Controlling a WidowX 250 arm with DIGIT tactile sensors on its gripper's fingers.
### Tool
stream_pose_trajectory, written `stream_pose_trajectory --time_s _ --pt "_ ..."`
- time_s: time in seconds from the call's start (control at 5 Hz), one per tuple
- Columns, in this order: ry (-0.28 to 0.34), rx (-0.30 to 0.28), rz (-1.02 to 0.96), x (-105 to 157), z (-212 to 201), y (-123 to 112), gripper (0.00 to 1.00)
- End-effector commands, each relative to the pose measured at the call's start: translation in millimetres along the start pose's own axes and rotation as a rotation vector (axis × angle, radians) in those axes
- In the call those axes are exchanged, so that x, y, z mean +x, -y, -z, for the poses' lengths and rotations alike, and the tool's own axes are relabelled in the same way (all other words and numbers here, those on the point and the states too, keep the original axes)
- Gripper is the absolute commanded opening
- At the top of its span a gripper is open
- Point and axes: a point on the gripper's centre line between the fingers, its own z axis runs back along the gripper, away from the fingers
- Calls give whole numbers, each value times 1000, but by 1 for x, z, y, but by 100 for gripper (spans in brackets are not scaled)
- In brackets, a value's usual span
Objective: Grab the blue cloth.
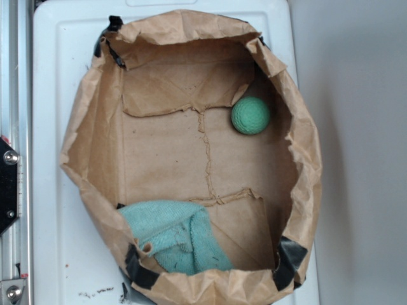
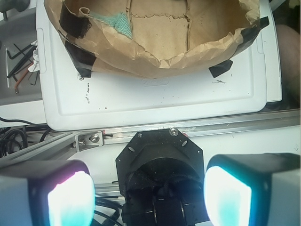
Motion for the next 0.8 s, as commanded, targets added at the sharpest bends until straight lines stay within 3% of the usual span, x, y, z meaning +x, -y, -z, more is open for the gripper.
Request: stream_pose_trajectory --time_s 0.0,0.2,0.6 --pt "0 0 0 0 0 0 100" --pt "52 -7 -57 33 14 22 100" --pt "129 -30 -169 98 50 10 100"
